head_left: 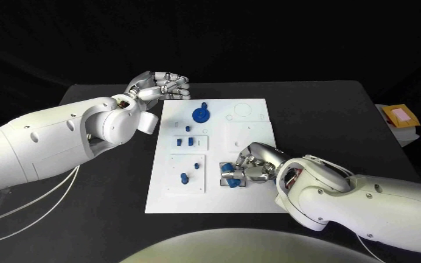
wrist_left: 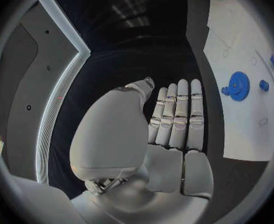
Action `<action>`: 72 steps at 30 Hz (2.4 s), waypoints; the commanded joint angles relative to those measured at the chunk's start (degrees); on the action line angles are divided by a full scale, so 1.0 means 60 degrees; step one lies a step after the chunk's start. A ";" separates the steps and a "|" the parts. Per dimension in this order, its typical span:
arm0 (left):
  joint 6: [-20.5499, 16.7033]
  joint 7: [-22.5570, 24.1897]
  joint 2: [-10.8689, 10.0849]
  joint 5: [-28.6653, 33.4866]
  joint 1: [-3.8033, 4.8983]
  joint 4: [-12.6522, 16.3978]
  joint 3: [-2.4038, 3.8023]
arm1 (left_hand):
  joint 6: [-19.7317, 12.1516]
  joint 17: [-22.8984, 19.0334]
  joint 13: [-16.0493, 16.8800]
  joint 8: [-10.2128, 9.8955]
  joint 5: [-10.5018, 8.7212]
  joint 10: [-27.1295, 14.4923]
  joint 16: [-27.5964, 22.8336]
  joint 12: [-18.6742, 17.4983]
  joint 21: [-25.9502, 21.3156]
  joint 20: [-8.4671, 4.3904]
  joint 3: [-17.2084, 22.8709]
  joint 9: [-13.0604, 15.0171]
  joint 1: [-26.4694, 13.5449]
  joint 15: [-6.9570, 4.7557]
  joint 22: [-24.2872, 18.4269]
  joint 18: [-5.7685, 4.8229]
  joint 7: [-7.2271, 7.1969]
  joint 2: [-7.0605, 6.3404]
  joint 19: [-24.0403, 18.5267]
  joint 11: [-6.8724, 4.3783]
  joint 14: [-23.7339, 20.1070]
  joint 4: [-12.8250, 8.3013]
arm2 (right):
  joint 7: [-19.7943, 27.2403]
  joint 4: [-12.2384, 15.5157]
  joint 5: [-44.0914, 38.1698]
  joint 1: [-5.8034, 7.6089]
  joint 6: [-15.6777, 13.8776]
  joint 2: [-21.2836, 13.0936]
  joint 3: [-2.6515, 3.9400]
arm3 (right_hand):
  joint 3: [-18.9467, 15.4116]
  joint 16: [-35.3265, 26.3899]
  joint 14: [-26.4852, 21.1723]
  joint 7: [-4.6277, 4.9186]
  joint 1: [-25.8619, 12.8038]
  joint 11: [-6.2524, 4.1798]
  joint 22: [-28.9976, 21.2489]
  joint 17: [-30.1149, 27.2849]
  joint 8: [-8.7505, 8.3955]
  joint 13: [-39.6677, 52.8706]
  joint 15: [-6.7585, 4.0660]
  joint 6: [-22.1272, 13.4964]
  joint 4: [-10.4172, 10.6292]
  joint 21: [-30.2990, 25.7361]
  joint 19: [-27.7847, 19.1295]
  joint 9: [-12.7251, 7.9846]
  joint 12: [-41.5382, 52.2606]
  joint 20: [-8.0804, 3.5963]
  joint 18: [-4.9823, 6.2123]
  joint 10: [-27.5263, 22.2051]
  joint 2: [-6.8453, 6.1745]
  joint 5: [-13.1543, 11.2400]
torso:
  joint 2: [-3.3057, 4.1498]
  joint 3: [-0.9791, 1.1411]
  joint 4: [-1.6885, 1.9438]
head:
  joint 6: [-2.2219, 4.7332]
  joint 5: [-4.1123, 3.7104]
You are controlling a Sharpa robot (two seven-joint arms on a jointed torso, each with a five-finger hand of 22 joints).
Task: Assemble the parts on the task board
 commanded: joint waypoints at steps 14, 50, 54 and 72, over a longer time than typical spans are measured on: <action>0.0202 0.0010 -0.0018 0.0019 0.0005 0.0040 0.0006 | -0.0050 0.0016 0.0014 -0.0014 0.0010 -0.0046 -0.0053 -0.0039 -0.0047 0.0007 0.0028 0.0013 -0.0029 0.0031 -0.0008 0.0029 0.0002 0.0081 0.0087 0.0046 0.0036 0.0042 | 0.0283 0.0117 -0.0672 -0.0019 -0.0329 -0.0072 0.0000 | 0.0937 -0.0169 0.0733 0.0056 -0.1162 0.0107 0.2116 0.1163 -0.0043 -0.0410 0.0028 -0.0296 0.0011 -0.0355 0.0433 0.0085 -0.0518 0.0008 -0.0059 -0.0381 -0.0988 -0.0199 | 0.0003 0.0004 0.0003 | 0.0000 0.0029; 0.0285 -0.0043 -0.0084 0.0099 0.0005 0.0083 0.0004 | -0.0046 0.0060 0.0015 -0.0002 0.0013 -0.0054 -0.0106 -0.0034 -0.0081 0.0005 0.0100 0.0024 0.0005 0.0025 -0.0033 0.0032 -0.0008 0.0166 0.0111 0.0037 0.0047 0.0020 | 0.0421 0.0068 -0.1789 -0.0064 0.0789 -0.0179 0.0001 | 0.0718 -0.0017 0.0812 -0.0230 0.2138 -0.0153 0.2333 0.1502 0.0370 0.0764 -0.0188 0.0138 -0.0072 0.0418 0.0746 0.0217 0.0815 -0.0186 -0.0221 0.0409 0.0084 0.0818 | -0.0003 0.0002 -0.0004 | -0.0120 0.0056; 0.0314 -0.0068 -0.0091 0.0190 0.0005 0.0090 0.0004 | -0.0046 0.0063 0.0015 -0.0001 0.0012 -0.0054 -0.0109 -0.0034 -0.0083 0.0005 0.0107 0.0025 0.0006 0.0025 -0.0034 0.0032 -0.0008 0.0174 0.0113 0.0037 0.0048 0.0021 | 0.0374 0.0042 -0.1798 -0.0059 0.0786 -0.0291 0.0006 | 0.0704 -0.0009 0.0816 -0.0251 0.2204 -0.0170 0.2334 0.1519 0.0395 0.0851 -0.0201 0.0174 -0.0060 0.0423 0.0748 0.0220 0.0916 -0.0195 -0.0222 0.0462 0.0213 0.0834 | -0.0005 0.0006 -0.0013 | -0.0141 0.0081; 0.0320 -0.0078 -0.0120 0.0248 0.0004 0.0074 0.0001 | -0.0048 0.0067 0.0014 -0.0001 0.0010 -0.0054 -0.0115 -0.0034 -0.0087 0.0005 0.0110 0.0025 -0.0002 0.0026 -0.0037 0.0031 -0.0005 0.0177 0.0115 0.0040 0.0049 0.0027 | 0.0785 0.0340 -0.1367 0.0001 0.0086 -0.0870 0.0024 | -0.0052 -0.0126 0.0764 -0.0135 0.1984 -0.0076 0.2236 0.1295 0.0359 0.0590 -0.0136 -0.0091 -0.0059 0.0080 0.0605 0.0198 0.0532 -0.0156 -0.0149 0.0244 0.0351 0.0529 | -0.0015 -0.0002 -0.0006 | -0.0074 0.0035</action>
